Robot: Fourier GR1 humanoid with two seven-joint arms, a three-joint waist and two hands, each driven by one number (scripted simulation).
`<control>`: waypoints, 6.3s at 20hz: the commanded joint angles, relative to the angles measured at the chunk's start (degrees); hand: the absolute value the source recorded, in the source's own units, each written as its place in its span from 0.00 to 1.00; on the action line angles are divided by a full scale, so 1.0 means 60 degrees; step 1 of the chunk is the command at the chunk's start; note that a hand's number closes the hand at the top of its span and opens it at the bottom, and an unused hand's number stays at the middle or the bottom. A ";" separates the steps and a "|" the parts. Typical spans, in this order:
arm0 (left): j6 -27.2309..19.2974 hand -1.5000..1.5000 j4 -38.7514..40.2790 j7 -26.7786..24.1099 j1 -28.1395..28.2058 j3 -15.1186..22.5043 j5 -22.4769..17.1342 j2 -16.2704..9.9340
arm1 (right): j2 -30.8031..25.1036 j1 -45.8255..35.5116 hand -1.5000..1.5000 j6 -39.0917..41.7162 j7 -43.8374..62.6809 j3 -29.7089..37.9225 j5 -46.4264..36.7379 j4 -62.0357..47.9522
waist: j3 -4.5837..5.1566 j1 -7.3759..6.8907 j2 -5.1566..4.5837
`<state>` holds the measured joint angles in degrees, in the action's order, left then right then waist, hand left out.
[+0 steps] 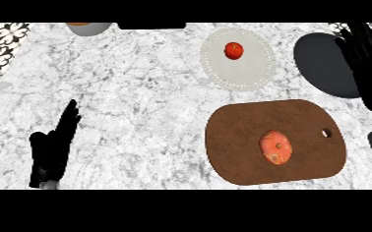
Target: Pick the squash from the cutting board and place it in the pan
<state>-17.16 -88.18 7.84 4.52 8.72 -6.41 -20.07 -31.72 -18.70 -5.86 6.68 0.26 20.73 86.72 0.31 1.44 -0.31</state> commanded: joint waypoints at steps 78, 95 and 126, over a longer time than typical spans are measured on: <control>0.1823 0.50 0.1273 -0.0486 -0.3577 -0.2071 0.0824 0.1381 | 0.0741 0.2240 0.00 0.6283 -0.0282 -0.1278 -0.8948 0.2227 | -0.0052 -0.0239 0.0046; 0.1723 0.50 0.0116 -0.0364 -0.2669 -0.1737 0.1433 0.1891 | 0.1567 0.2160 0.00 0.6395 -0.0023 -0.2219 -1.1518 0.1185 | -0.0053 -0.0258 0.0052; 0.2249 0.50 -0.0120 0.0033 -0.2738 -0.2178 0.1378 0.1875 | 0.2220 0.1204 1.00 0.5461 -0.2432 -0.1696 -1.3205 -0.1125 | -0.0053 -0.0272 0.0054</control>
<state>-2.97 -86.25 5.82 -12.47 -6.10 0.71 -9.90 -19.79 -7.91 27.27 -7.74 -12.95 -59.29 82.78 0.17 -0.08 0.21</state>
